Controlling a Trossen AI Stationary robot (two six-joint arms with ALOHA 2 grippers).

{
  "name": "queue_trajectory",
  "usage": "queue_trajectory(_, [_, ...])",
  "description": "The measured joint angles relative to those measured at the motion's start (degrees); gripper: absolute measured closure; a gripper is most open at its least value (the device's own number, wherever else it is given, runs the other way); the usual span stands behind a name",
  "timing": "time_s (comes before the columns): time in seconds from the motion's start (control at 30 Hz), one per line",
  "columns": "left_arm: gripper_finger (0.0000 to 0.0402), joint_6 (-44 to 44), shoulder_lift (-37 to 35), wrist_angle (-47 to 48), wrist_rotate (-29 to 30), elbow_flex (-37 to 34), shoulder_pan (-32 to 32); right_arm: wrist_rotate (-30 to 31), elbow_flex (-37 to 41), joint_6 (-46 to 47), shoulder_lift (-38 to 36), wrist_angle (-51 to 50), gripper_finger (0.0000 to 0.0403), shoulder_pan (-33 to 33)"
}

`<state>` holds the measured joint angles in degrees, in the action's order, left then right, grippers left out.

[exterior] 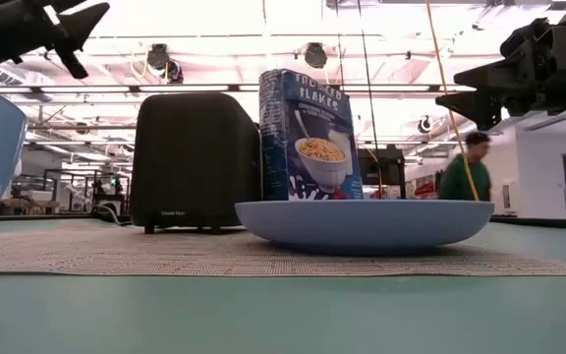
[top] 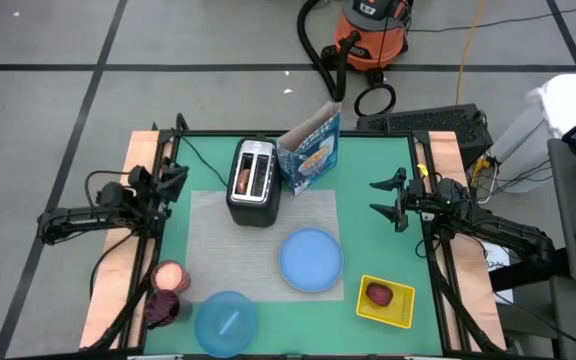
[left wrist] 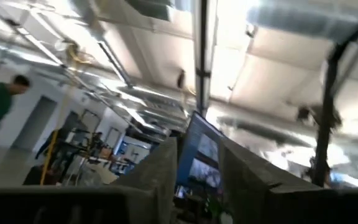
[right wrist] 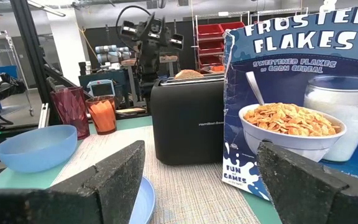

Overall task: Arrange a breakfast setting
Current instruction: Pour the cereal into the blue bowl

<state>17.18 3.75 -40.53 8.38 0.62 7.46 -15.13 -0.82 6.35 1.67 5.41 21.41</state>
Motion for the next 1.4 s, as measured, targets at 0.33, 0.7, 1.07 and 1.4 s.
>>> queue_trajectory(0.33, [0.014,3.0,3.0,-0.3,3.8,0.0,0.0,0.0,0.0,0.0,0.0,0.0,0.0104,0.0])
queue_trajectory(0.7, [0.0114,2.0,20.5,-2.9,4.8,8.8,0.0,0.0,0.0,0.0,0.0,0.0,0.0104,0.0])
queue_trajectory(1.07, [0.0114,-7.0,46.3,16.4,12.1,32.1,0.0,0.0,0.0,0.0,0.0,0.0,0.0104,0.0])
queue_trajectory(1.4, [0.0114,-7.0,58.7,19.2,13.3,40.1,0.0,0.0,0.0,0.0,0.0,0.0,0.0104,0.0])
